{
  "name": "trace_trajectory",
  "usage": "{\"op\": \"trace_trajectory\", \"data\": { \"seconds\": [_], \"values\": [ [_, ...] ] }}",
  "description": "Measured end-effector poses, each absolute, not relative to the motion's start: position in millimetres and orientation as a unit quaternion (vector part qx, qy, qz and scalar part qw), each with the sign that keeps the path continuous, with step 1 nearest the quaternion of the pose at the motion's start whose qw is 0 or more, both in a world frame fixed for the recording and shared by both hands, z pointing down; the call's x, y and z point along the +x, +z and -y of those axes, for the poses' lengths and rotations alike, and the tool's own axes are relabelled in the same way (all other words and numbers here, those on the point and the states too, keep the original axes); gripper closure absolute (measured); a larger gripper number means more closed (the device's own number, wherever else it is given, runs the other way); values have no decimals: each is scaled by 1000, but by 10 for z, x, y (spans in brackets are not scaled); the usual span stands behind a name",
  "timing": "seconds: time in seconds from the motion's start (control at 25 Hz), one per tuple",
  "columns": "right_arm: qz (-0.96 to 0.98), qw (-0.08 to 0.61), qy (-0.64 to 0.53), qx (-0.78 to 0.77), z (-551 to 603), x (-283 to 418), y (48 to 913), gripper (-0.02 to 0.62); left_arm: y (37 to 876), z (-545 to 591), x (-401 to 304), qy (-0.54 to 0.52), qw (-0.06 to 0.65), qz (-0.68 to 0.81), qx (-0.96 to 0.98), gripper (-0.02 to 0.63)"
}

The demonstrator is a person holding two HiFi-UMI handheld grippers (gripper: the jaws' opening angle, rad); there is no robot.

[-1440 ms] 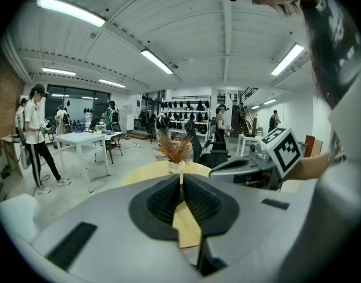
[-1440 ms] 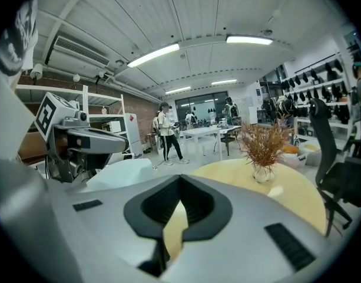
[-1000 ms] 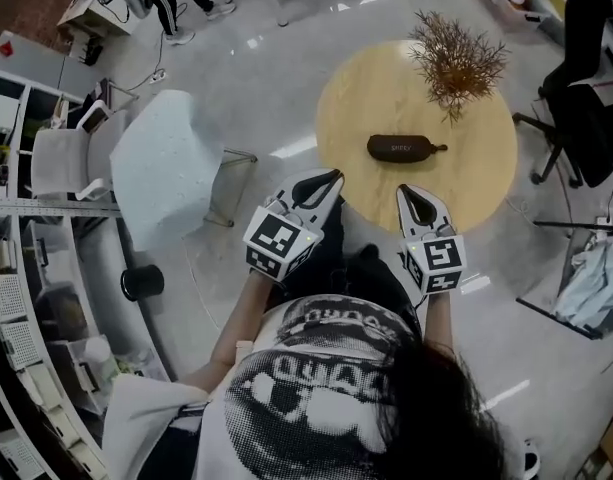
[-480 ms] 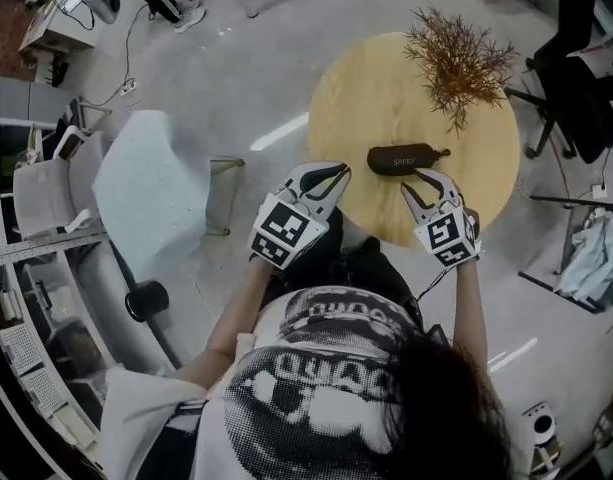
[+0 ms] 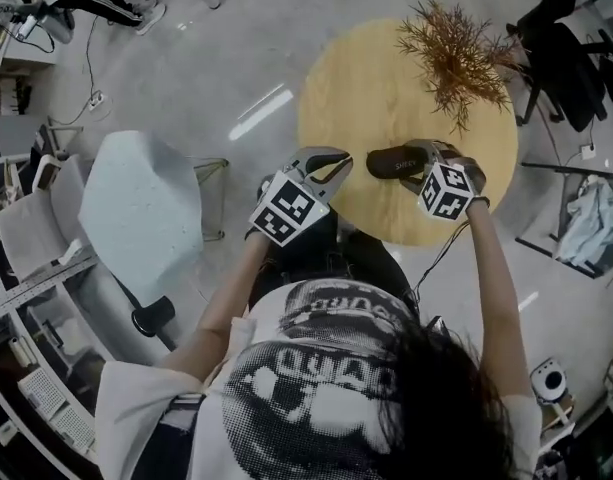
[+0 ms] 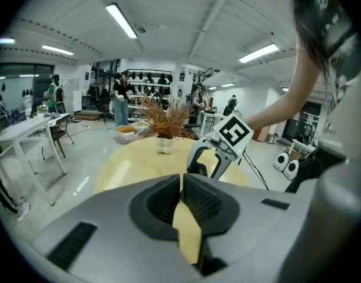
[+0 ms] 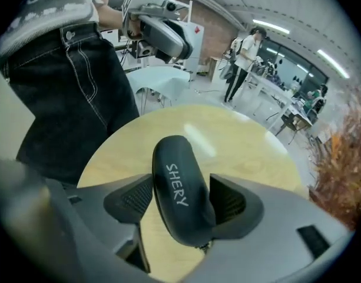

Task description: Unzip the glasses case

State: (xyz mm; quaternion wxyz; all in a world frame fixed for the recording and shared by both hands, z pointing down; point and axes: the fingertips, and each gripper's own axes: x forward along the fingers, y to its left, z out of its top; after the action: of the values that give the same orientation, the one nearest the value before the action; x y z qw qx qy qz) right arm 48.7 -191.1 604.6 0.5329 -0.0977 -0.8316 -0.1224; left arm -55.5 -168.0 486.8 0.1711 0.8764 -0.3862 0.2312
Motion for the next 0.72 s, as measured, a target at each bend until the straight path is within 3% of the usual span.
{"op": "trace_trajectory", "data": {
  "seconds": [0.24,0.52,0.72],
  "values": [
    [802,572,-95,-145,1857,464,6218,261,5097,1739,-547,276,142,312,898,581],
    [812,570,-66,-111,1974,377,6204,276,5363,1956,-666,312,128,246,909,581],
    [811,574,-61,-95,1962,382,6198,278,5686,2070,-568,378,55,128,915,581]
  ]
}}
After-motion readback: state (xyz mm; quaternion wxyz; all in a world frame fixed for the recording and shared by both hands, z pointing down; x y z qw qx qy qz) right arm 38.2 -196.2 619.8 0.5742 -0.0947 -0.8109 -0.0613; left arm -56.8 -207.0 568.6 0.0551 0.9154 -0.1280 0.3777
